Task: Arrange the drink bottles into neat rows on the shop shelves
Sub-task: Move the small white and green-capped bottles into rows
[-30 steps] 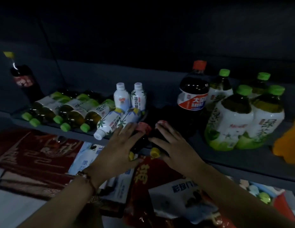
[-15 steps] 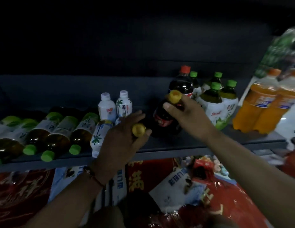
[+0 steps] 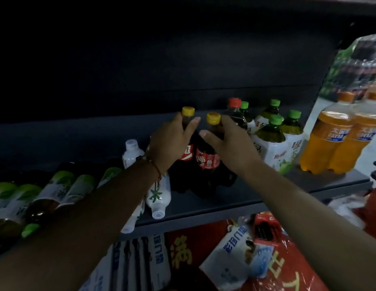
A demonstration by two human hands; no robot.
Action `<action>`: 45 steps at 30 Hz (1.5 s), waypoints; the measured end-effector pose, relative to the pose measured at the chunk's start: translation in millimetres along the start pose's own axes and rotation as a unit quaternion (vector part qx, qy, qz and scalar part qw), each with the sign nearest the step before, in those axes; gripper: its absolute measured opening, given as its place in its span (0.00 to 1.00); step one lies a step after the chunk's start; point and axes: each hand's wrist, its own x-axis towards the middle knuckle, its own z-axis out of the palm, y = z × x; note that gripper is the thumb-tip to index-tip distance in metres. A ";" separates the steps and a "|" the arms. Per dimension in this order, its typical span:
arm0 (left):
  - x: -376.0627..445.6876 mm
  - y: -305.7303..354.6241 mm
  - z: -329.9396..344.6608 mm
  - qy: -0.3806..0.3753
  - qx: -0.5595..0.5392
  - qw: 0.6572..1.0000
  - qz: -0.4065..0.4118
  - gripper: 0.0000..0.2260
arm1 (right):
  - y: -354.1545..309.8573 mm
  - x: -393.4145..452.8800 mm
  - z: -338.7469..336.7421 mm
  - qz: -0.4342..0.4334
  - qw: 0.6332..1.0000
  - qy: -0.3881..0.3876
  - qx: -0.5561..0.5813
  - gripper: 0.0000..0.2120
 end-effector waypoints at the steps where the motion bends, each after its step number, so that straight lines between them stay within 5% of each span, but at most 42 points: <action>1: -1.6 -2.3 2.8 0.010 -0.007 1.000 0.007 0.23 | 3.6 -2.1 3.0 -0.007 1.000 0.004 0.013 0.13; 4: -8.0 -6.0 3.6 0.032 -0.050 0.998 0.020 0.22 | 14.0 -5.1 11.2 -0.044 0.999 -0.009 0.022 0.16; 9: -14.0 -11.0 -5.1 0.038 -0.082 0.996 0.005 0.17 | 18.5 -2.3 12.6 -0.051 0.991 0.025 -0.124 0.28; 13: -28.6 -20.2 -16.4 -0.016 -0.108 0.994 0.005 0.13 | 17.6 -5.4 8.4 -0.050 0.989 0.011 -0.140 0.30; 16: -66.2 -46.3 -40.8 -0.036 -0.056 0.997 0.047 0.21 | 12.2 -27.4 5.7 -0.079 0.983 0.065 -0.154 0.34; 18: -110.4 -74.5 -57.6 -0.015 0.001 0.997 0.069 0.25 | 9.6 -51.4 16.2 -0.175 0.965 0.077 -0.181 0.29; 21: -180.1 -112.1 -64.9 -0.030 0.120 0.990 0.064 0.32 | 23.9 -81.3 59.8 -0.293 0.935 -0.060 -0.193 0.26; 25: -211.9 -138.7 -44.8 -0.084 0.224 0.970 0.043 0.42 | 47.7 -83.0 121.7 -0.340 0.891 -0.217 -0.207 0.38; 33: -200.8 -126.3 -31.9 0.022 0.172 0.985 0.000 0.31 | 55.7 -67.1 138.6 -0.304 0.907 -0.234 -0.173 0.31; 41: -194.4 -91.4 -41.0 0.117 -0.076 0.989 -0.047 0.19 | 6.7 -56.6 98.2 -0.142 0.972 -0.188 0.002 0.22; 45: -168.8 -84.2 -49.2 0.122 -0.027 0.992 -0.033 0.17 | -15.7 -34.5 90.9 -0.134 0.974 -0.174 -0.063 0.18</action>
